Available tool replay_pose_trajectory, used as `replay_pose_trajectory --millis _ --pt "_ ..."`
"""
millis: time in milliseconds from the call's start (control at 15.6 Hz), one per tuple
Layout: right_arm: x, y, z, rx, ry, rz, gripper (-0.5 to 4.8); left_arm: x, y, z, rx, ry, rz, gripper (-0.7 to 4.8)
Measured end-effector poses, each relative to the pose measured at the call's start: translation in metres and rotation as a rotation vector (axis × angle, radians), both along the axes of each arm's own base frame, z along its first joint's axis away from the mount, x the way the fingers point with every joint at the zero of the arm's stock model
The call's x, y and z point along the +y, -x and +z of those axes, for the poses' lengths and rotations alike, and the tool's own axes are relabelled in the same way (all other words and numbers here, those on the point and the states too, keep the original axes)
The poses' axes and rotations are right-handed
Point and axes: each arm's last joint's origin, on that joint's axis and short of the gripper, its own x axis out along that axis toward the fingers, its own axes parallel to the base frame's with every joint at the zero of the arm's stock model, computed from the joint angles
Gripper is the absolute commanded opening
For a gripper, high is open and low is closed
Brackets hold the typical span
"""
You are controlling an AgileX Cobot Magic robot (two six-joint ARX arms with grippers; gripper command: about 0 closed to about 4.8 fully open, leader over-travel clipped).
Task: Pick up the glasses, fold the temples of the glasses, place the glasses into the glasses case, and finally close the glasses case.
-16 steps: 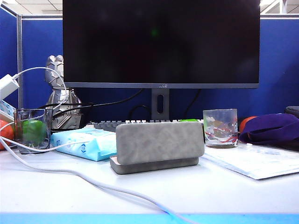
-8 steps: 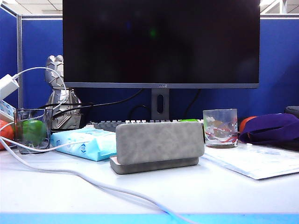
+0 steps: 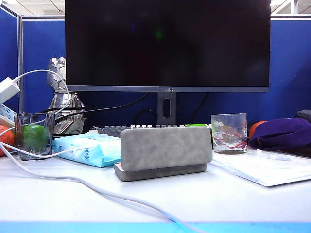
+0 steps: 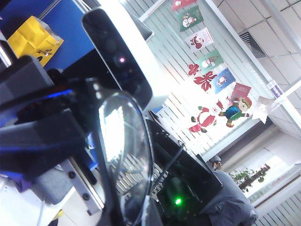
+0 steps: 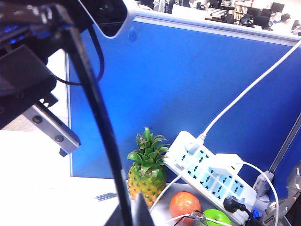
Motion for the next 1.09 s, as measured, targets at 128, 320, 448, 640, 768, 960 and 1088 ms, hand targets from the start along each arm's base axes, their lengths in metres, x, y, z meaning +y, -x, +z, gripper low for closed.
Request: replay_pose_trajectory --millis 128,320,448,640,768,960,1088 --pt "0.000 -0.001 0.000 0.012 0.003 -0.040 3.08 0.000 0.000 0.000 -0.007 -0.001 -0.002 -0.06" --pt "-0.012 -0.002 0.006 0.000 -0.005 -0.081 3.07 0.000 0.000 0.000 -0.010 0.000 0.000 -0.06" --pt "-0.028 0.003 0.020 -0.034 -0.029 -0.153 2.90 0.000 0.000 0.001 -0.034 0.005 0.025 -0.06" --pt "-0.058 0.013 0.042 0.023 -0.072 -0.382 -0.04 0.001 -0.002 0.004 -0.099 0.035 0.133 -0.06" --pt "-0.066 0.024 0.046 0.231 -0.090 -0.411 -0.05 0.002 -0.004 0.005 -0.156 0.051 0.224 -0.06" --pt "-0.064 0.026 0.033 0.595 -0.076 -0.432 -0.04 0.003 0.000 0.014 -0.337 0.073 0.242 -0.06" --pt "-0.055 0.026 0.025 0.681 -0.049 -0.427 -0.05 0.004 0.005 0.021 -0.443 0.097 0.215 -0.06"
